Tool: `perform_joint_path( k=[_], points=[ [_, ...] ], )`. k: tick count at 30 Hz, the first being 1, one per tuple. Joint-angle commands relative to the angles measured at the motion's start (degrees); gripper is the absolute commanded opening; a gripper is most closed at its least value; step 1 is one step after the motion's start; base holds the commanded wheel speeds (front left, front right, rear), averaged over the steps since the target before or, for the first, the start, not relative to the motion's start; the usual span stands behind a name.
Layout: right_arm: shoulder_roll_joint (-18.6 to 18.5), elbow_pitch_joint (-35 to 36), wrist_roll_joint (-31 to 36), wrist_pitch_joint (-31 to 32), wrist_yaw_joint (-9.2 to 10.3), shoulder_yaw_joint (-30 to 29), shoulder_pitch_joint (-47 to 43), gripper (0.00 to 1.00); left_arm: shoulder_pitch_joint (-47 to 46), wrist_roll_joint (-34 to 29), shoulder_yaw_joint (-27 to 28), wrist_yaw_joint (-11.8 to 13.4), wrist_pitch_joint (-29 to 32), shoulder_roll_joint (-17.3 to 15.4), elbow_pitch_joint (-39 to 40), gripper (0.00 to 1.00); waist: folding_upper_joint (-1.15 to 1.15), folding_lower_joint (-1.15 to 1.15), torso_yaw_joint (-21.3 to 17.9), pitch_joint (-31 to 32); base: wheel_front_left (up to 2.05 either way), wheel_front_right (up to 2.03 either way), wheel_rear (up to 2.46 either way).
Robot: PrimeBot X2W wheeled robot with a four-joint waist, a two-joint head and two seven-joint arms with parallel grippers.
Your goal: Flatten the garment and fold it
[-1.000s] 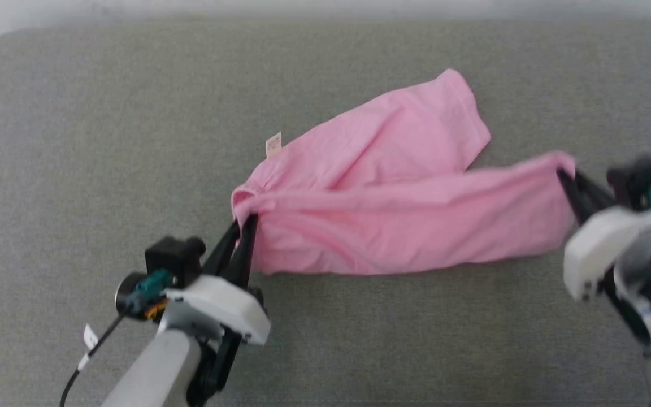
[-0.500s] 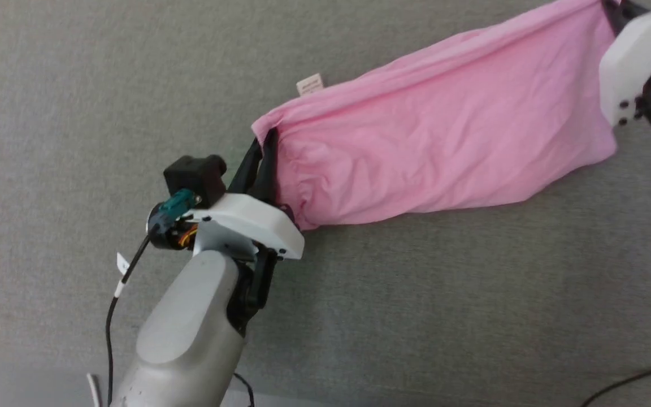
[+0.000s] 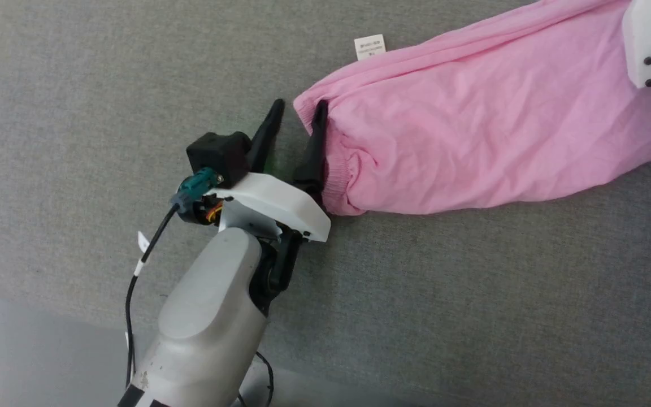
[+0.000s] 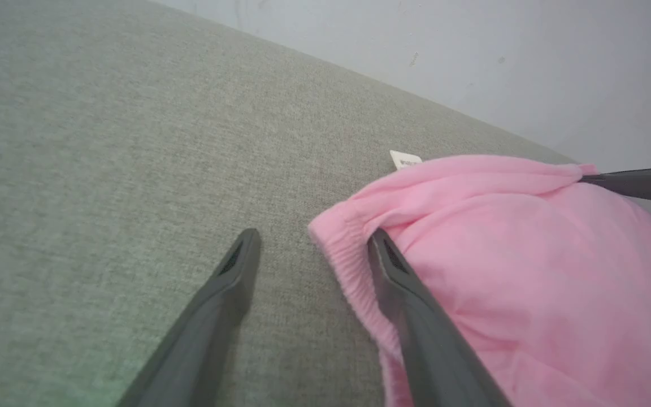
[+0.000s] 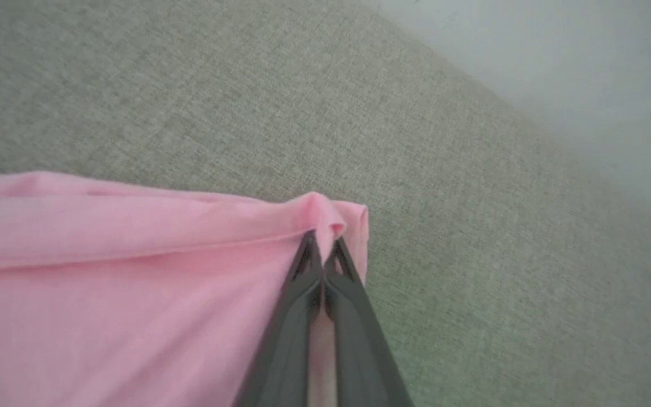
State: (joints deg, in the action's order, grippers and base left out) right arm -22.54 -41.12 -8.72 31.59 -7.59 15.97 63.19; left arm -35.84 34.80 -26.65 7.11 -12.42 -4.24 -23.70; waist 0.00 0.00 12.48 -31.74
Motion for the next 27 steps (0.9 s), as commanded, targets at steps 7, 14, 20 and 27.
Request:
perform_joint_path(
  k=[7, 14, 20, 27],
  points=[
    [0.5, 0.2, -2.9, -9.1, 0.1, -1.9, -3.9, 1.0, 3.4, -2.2, -0.9, -1.2, -2.0, -0.9, 1.9, 1.0, 0.0, 0.0, -0.4, 5.5, 0.0, 0.0, 0.0],
    [1.3, 7.2, -4.8, -23.1, 0.1, -6.4, -15.5, 1.0, 12.3, -5.2, 0.1, -1.1, -2.5, -1.8, 7.1, 1.0, 0.0, 0.0, -2.6, 13.2, 0.0, 0.0, 0.0],
    [5.9, 17.5, -3.5, -29.8, 0.1, -12.2, -28.6, 1.0, 18.2, -8.0, 1.3, -1.8, -2.6, -1.7, 9.7, 1.0, 0.0, 0.0, -5.2, 16.9, 0.0, 0.0, 0.0],
    [12.9, 27.3, 0.1, -32.7, 0.1, -18.1, -40.1, 1.0, 18.7, -10.1, 1.6, -1.4, -2.4, -1.7, 5.0, 1.0, 0.0, 0.0, -7.9, 18.1, 0.0, 0.0, 0.0]
  ],
)
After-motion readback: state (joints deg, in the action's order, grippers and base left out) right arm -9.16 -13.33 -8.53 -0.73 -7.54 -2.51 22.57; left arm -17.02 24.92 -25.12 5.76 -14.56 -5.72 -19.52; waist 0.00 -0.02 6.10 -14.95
